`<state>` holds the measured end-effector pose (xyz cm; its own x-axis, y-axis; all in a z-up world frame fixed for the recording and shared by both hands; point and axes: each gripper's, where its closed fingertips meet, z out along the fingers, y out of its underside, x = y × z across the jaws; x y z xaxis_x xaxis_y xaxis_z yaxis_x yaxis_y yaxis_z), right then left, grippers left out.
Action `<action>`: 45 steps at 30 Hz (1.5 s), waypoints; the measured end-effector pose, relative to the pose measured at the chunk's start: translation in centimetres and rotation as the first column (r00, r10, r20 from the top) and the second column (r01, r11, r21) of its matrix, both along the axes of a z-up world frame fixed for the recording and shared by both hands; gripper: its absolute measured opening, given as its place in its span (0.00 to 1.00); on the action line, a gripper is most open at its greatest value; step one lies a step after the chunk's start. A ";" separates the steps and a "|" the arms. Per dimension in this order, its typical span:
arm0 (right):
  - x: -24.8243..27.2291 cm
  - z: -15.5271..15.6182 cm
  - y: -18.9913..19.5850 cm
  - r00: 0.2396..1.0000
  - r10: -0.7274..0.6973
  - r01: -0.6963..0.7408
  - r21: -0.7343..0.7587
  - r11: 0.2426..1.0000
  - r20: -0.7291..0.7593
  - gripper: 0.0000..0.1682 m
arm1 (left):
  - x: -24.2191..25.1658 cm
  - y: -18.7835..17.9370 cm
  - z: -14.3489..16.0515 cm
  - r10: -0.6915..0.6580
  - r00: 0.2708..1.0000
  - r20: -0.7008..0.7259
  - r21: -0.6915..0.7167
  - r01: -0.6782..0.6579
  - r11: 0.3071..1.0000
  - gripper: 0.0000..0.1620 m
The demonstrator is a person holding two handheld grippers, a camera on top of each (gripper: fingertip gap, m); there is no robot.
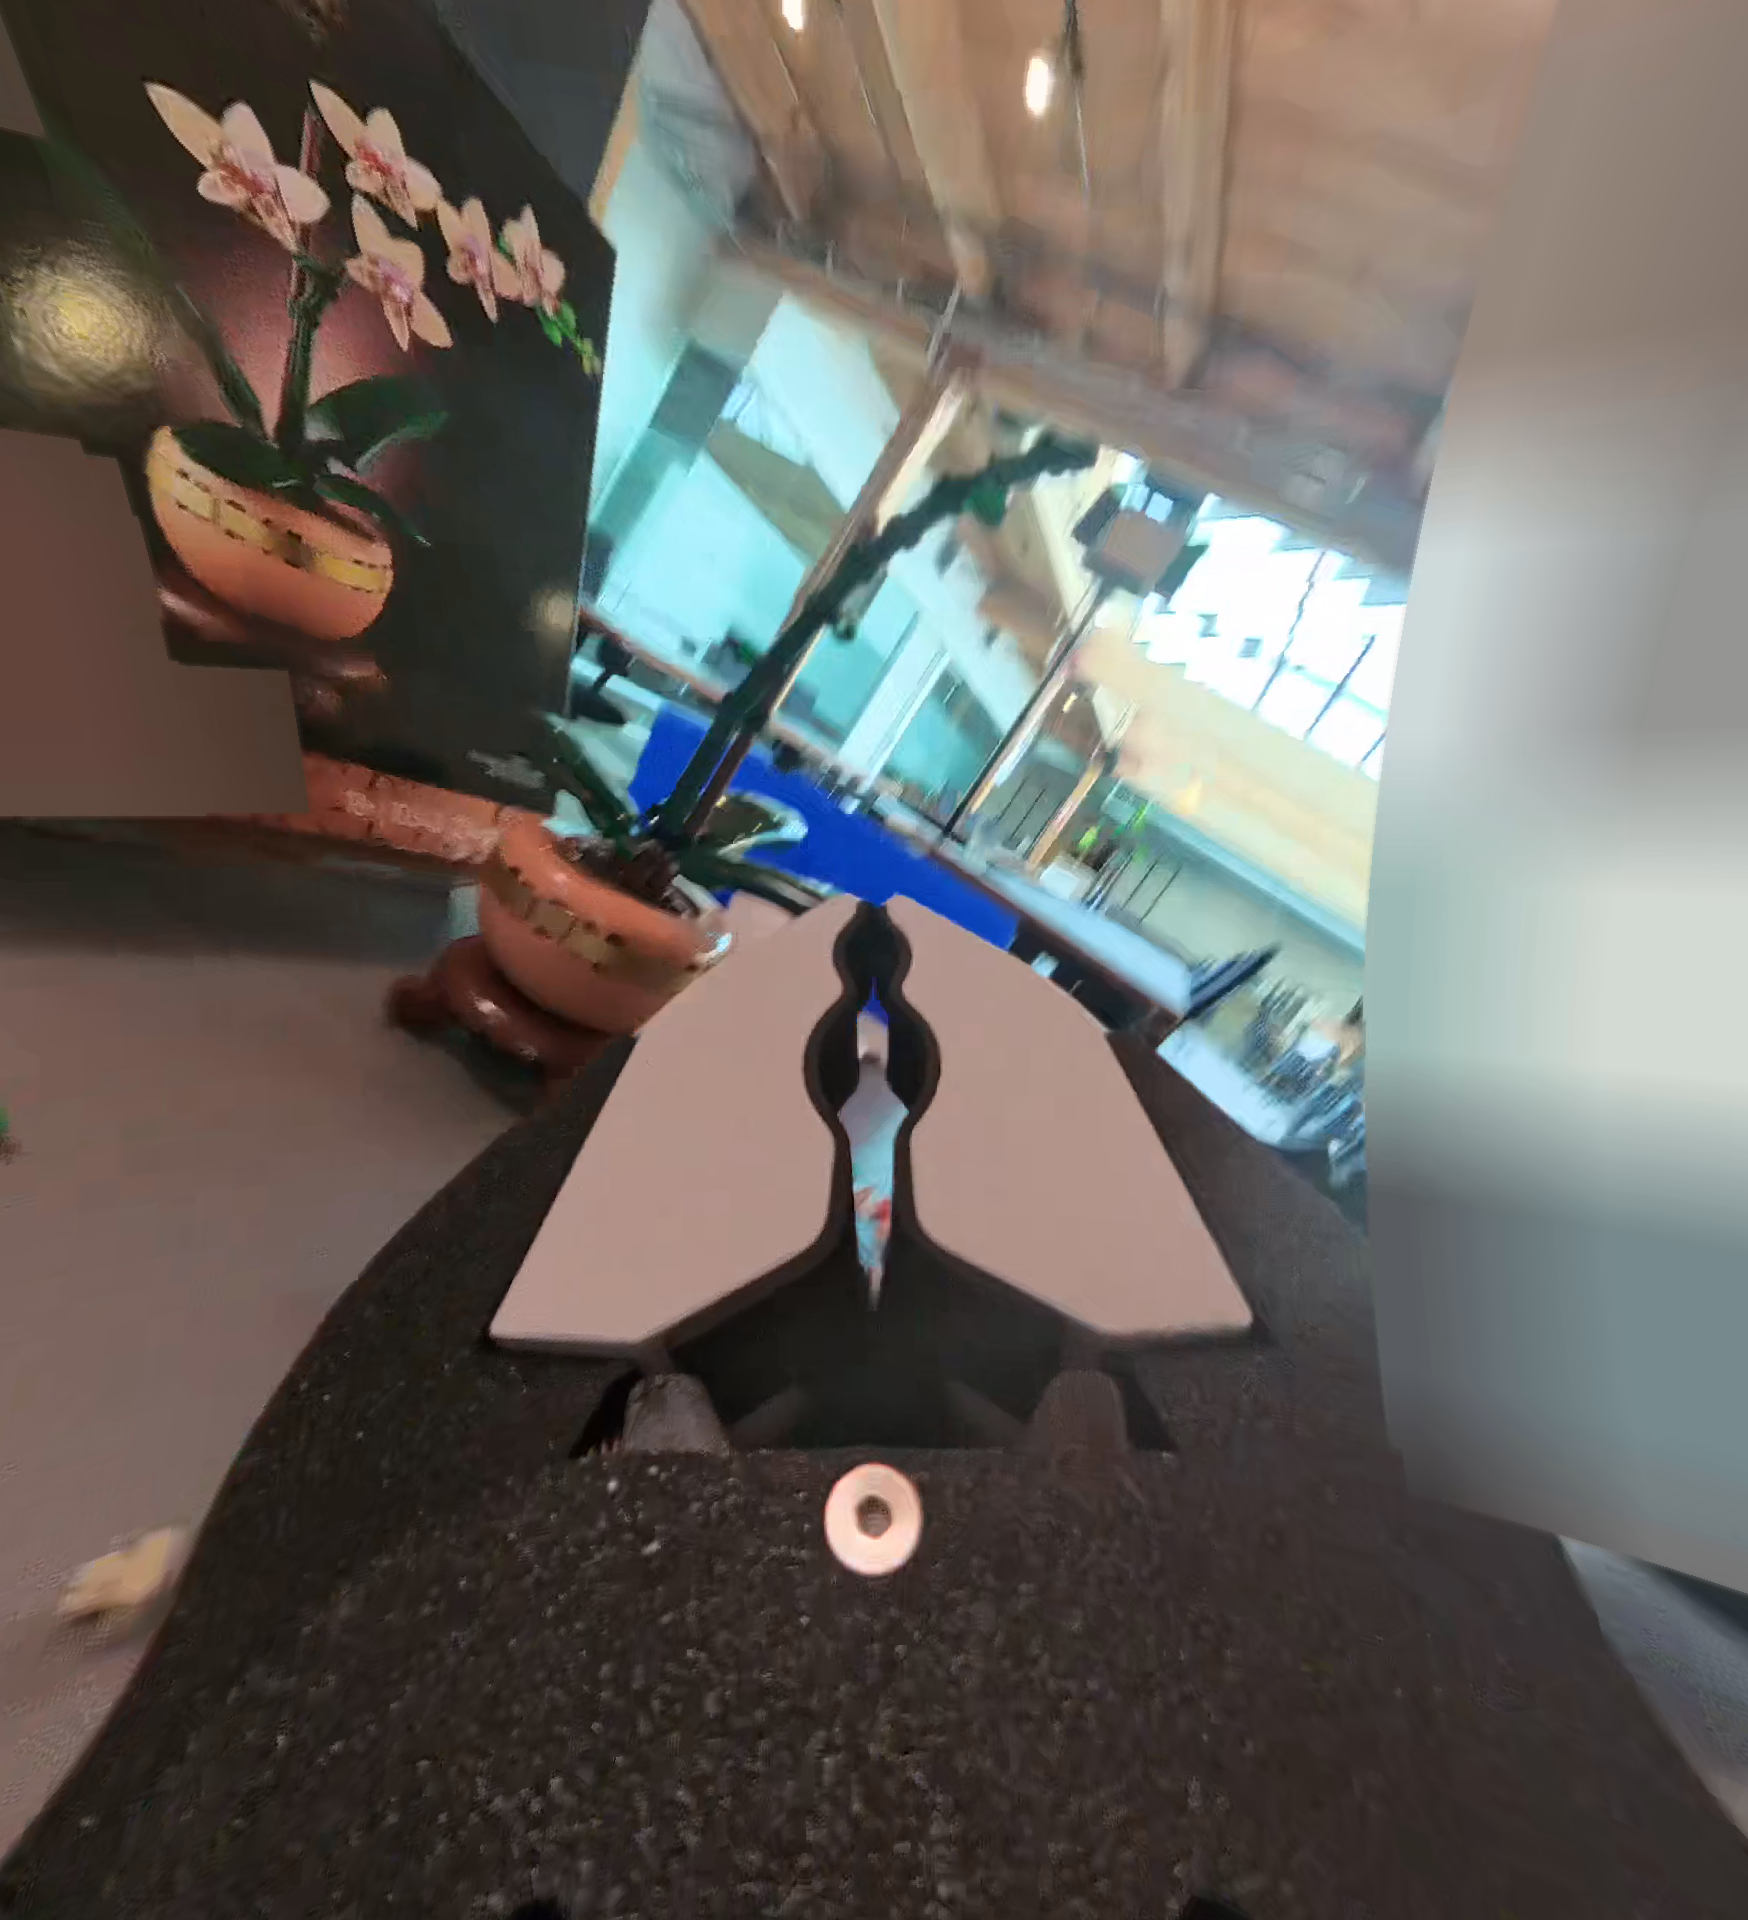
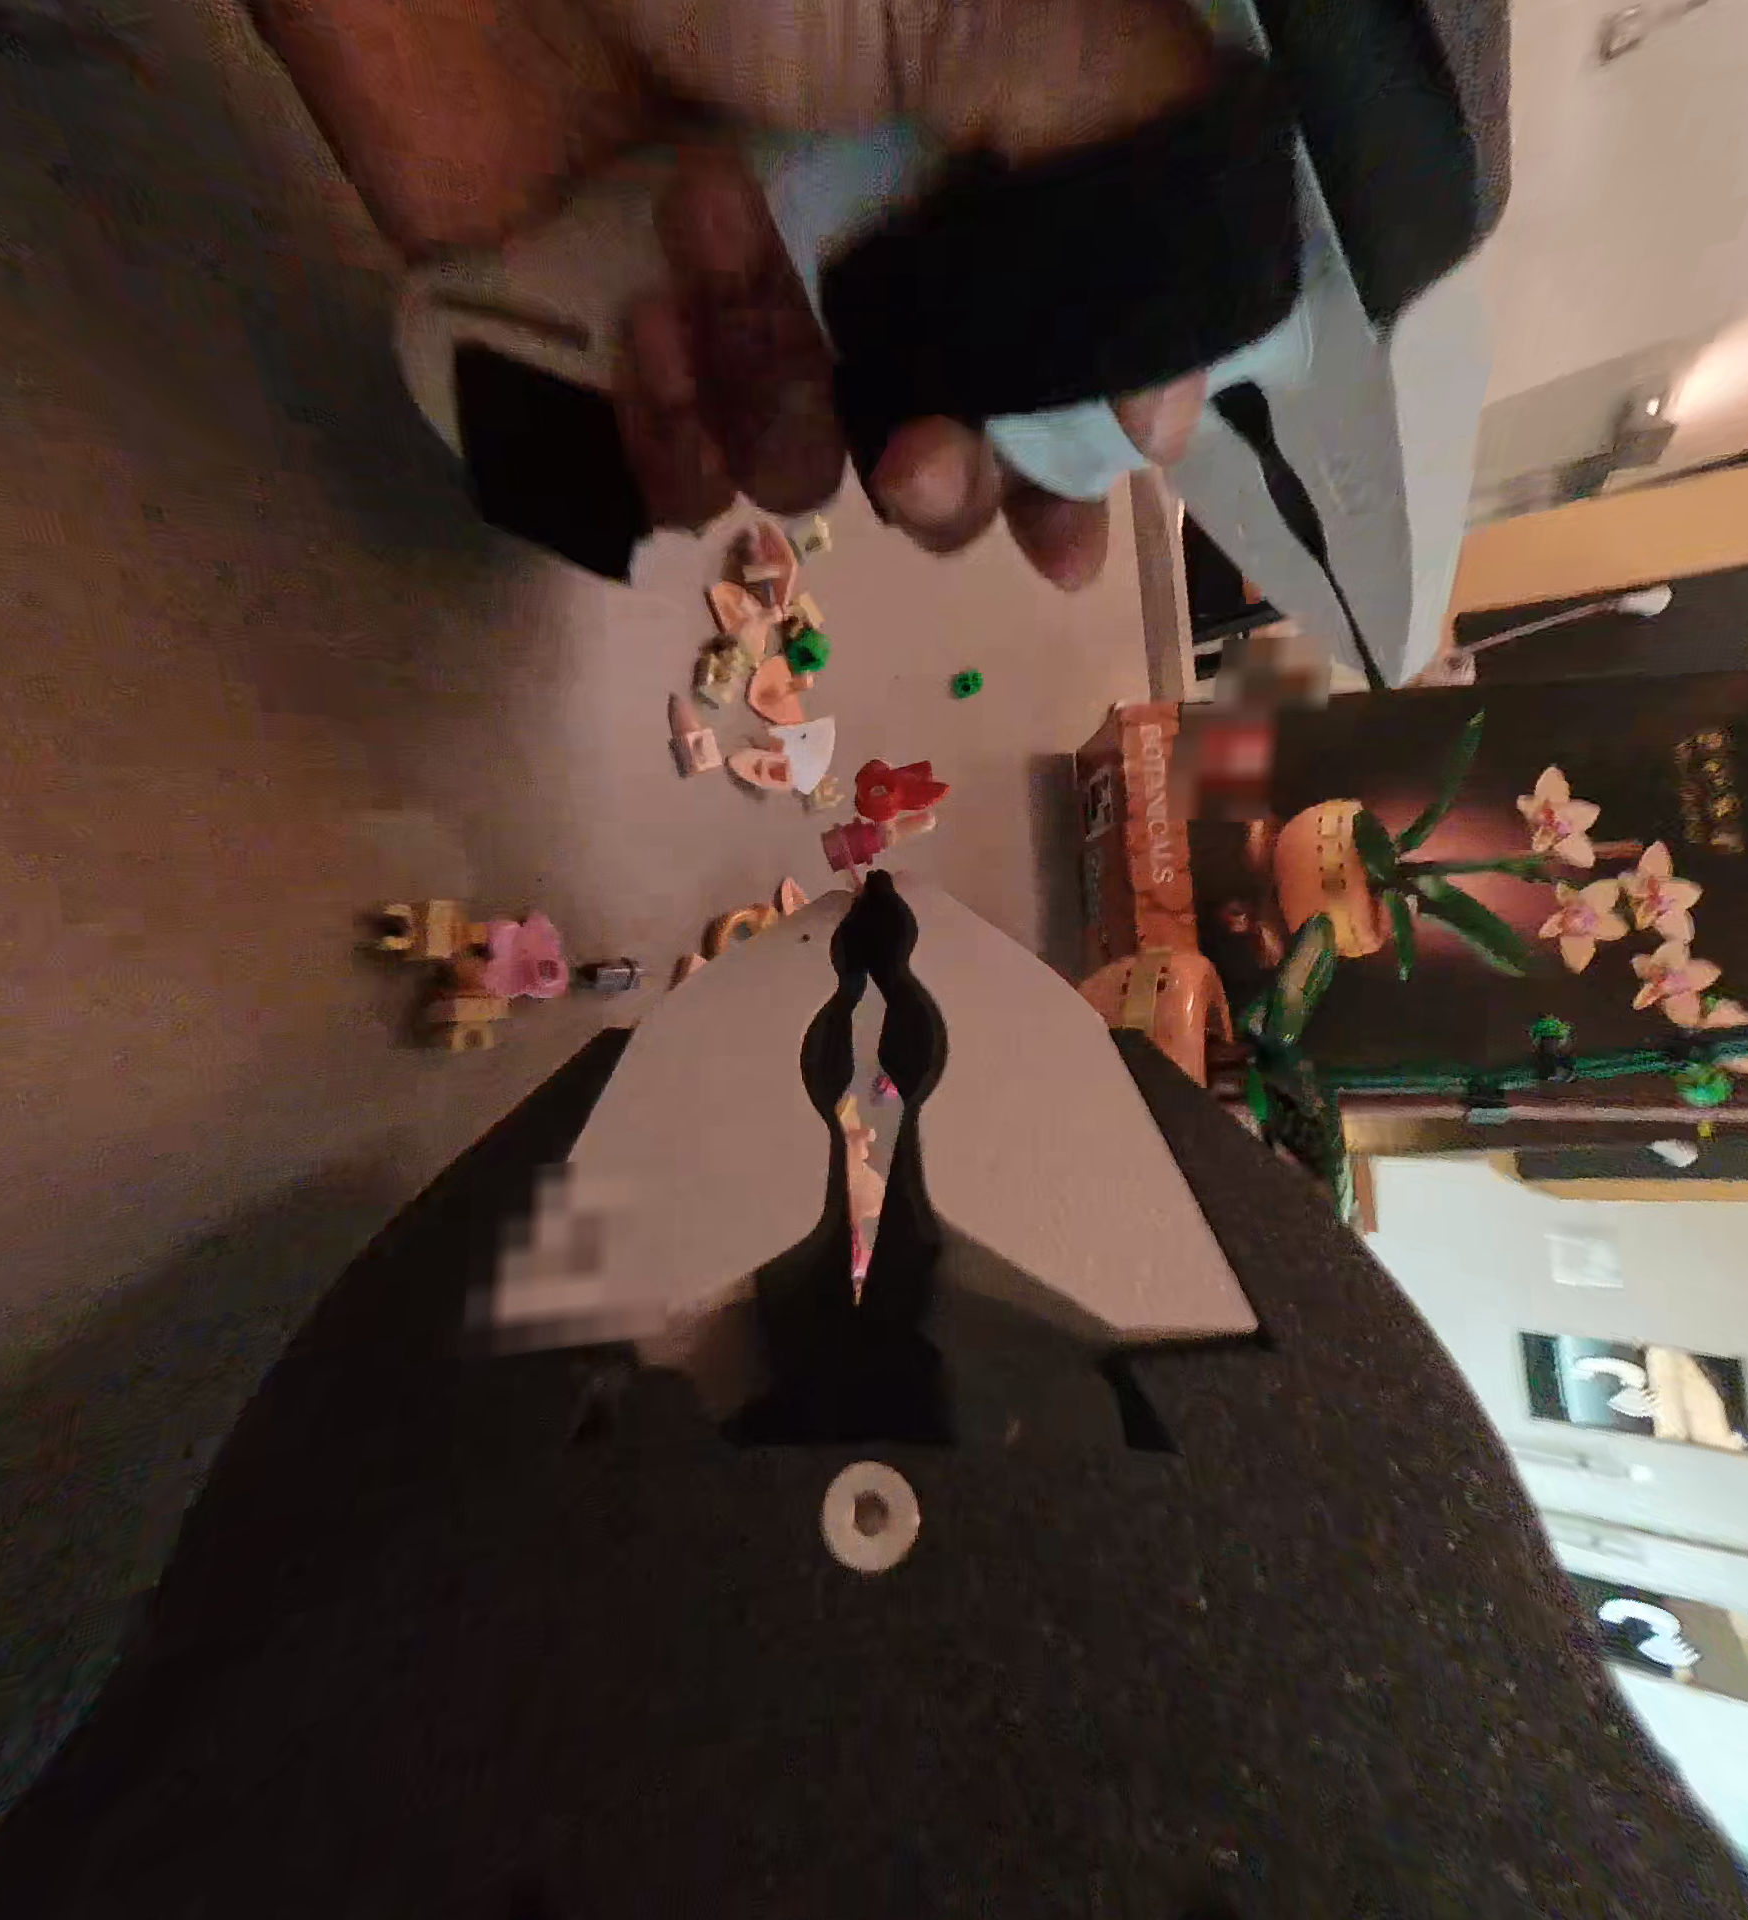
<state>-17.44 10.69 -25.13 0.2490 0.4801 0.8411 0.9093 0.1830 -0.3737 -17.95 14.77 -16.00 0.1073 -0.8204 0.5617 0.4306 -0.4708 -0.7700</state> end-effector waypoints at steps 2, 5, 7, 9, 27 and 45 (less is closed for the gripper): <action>1.3 0.1 0.9 0.986 -0.075 0.062 -0.092 0.994 -0.147 0.00 | 0.0 -0.2 -1.2 -0.014 0.995 -0.098 0.023 0.017 1.000 0.00; 2.4 1.0 1.6 0.991 -0.093 0.092 -0.012 0.996 -0.093 0.00 | 1.3 -1.1 -3.4 -0.095 0.960 -0.264 0.013 0.102 0.995 0.00; 2.1 1.3 1.5 0.996 -0.077 0.078 0.025 0.997 -0.037 0.00 | 2.1 -2.3 -4.0 -0.157 0.914 -0.374 0.065 0.195 0.979 0.07; 2.2 1.9 1.6 0.995 -0.086 0.088 0.036 0.995 -0.039 0.00 | 2.7 -3.3 -4.6 -0.174 0.874 -0.454 0.117 0.252 0.961 0.18; 2.6 3.3 1.4 0.996 -0.090 0.086 0.108 0.990 0.029 0.00 | 3.3 -3.3 -3.4 -0.091 0.907 -0.412 0.225 0.198 0.954 0.07; 1.8 1.9 1.3 0.985 -0.053 0.027 0.156 0.987 0.165 0.00 | 1.3 -2.3 -3.9 -0.116 0.881 -0.459 0.216 0.237 0.947 0.09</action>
<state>-15.63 11.97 -23.19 0.1143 0.3352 0.9352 0.9644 0.1884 -0.1854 -16.66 12.44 -19.87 0.1298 -0.9575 0.2576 -0.0477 -0.2656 -0.9629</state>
